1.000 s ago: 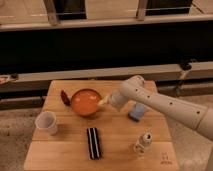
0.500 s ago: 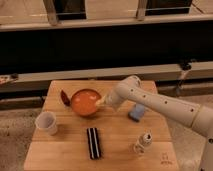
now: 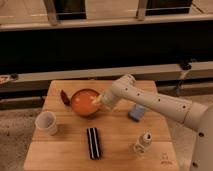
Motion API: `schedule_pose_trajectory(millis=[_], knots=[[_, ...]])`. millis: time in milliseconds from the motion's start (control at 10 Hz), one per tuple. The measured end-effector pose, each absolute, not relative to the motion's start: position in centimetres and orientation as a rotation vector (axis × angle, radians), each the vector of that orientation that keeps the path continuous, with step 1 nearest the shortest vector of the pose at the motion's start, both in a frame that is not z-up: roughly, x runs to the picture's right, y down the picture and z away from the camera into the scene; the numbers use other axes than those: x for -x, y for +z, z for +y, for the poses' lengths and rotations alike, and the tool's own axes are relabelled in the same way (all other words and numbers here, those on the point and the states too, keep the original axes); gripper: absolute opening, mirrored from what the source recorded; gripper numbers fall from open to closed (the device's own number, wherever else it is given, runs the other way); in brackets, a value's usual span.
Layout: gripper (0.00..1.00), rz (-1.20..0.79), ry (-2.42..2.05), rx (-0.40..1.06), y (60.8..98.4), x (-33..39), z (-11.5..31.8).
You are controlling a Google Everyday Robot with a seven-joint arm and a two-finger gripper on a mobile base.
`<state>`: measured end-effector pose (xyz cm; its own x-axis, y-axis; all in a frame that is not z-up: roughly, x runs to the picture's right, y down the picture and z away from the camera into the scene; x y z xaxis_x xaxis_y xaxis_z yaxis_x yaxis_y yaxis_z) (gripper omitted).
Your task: Drag the ceramic bowl in a circle
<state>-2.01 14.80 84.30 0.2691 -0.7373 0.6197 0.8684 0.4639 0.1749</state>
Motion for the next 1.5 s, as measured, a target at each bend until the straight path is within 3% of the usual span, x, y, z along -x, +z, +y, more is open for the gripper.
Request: schedule_pose_trajectory(millis=[1500], knots=[[0.80,-0.742,-1.090,0.233,86.3,6.9,14.9]])
